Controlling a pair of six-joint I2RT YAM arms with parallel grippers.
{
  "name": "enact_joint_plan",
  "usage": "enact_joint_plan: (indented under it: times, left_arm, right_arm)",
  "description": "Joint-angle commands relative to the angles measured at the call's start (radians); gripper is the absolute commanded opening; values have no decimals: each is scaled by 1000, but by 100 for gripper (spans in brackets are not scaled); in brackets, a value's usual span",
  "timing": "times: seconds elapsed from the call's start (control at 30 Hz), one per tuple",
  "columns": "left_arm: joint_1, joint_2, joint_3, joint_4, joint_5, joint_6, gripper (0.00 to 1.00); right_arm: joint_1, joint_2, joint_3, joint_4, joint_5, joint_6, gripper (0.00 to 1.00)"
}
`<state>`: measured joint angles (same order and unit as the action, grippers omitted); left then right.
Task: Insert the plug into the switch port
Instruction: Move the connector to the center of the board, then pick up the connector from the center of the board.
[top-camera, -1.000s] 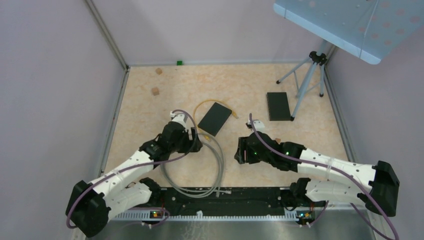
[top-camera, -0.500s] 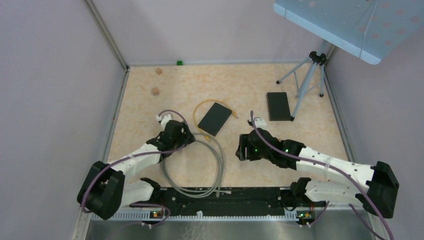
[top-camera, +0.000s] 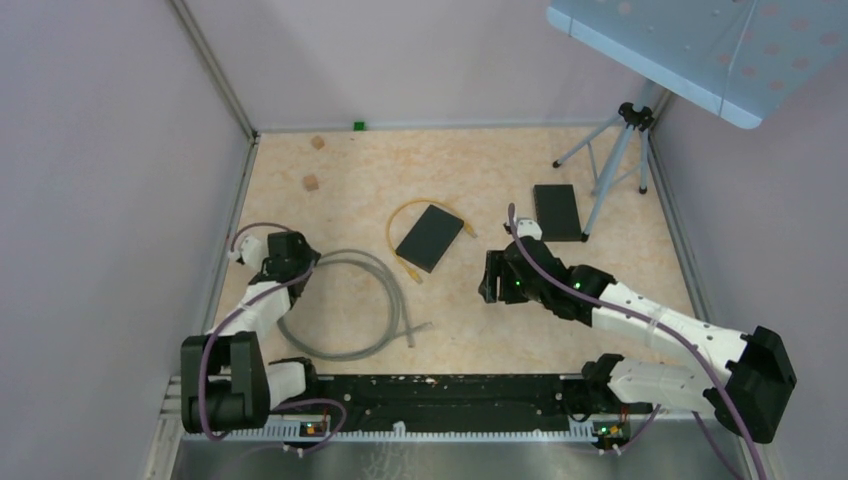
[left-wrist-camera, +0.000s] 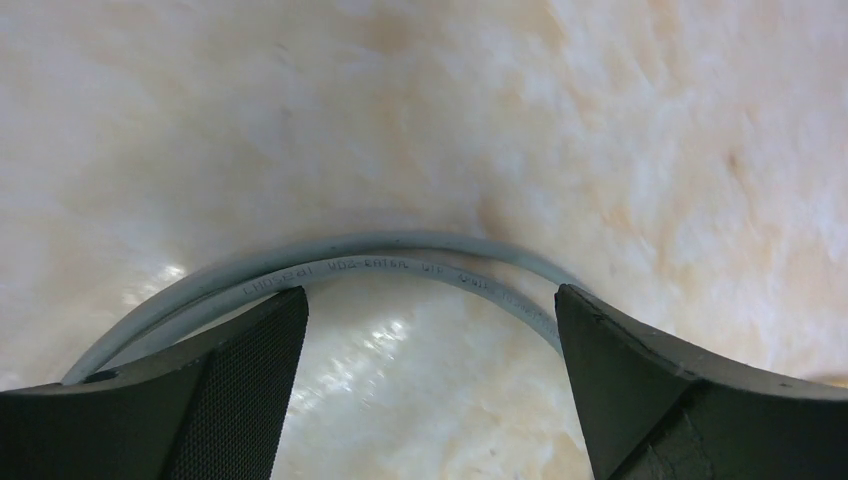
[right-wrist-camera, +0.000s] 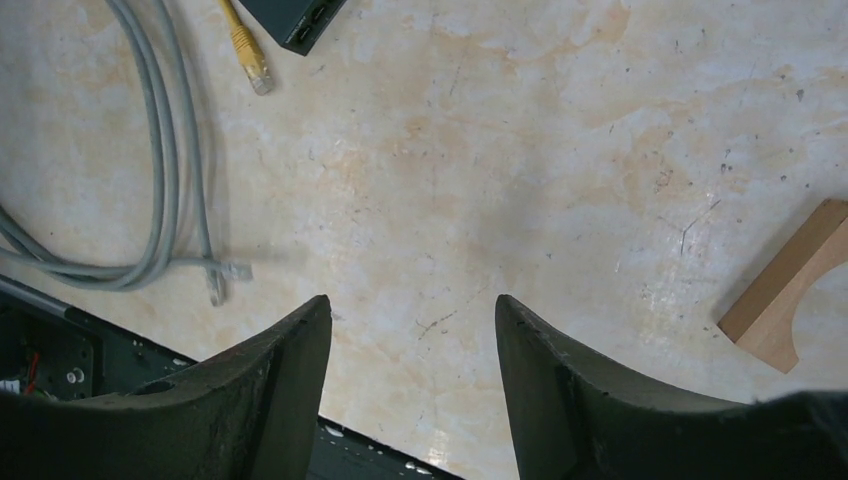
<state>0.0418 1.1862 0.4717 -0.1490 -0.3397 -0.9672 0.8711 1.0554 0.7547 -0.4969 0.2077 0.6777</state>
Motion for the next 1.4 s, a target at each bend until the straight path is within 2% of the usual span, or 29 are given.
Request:
enact_joint_plan:
  times: [0.0, 0.3, 0.4, 0.47, 0.53, 0.6, 0.67, 0.77, 0.9, 1.1, 1.37]
  left_arm:
    - [106, 21, 25, -105, -10, 54, 99]
    - [109, -73, 162, -13, 362, 392, 99]
    - [62, -125, 215, 31, 464, 464, 99]
    - [-16, -110, 272, 32, 458, 497, 99]
    - [-146, -54, 340, 28, 402, 552, 99]
    - [-248, 41, 408, 26, 371, 599, 99]
    - [-302, 160, 477, 19, 393, 629, 98]
    - [-322, 324, 564, 30, 455, 657, 96]
    - [-339, 512, 681, 29, 452, 717, 93]
    - [-354, 667, 804, -7, 439, 776, 90]
    - [-385, 796, 898, -124, 295, 796, 77]
  right_arm:
    - [-10, -12, 35, 1, 0, -21, 61]
    - [-21, -17, 29, 10, -20, -63, 63]
    - [-23, -17, 39, 2, -28, -78, 64]
    - [-23, -20, 39, 0, -33, -80, 64]
    - [-23, -30, 33, 0, -39, -79, 64]
    - [-23, -41, 27, -2, -46, -77, 64]
    - [-23, -55, 25, -8, -56, -77, 64]
    - [-24, -86, 20, -24, -65, -77, 64]
    - [-23, -131, 0, -42, -68, -80, 64]
    - [-23, -157, -30, -58, -70, -82, 63]
    - [-23, -157, -35, -60, -66, -102, 63]
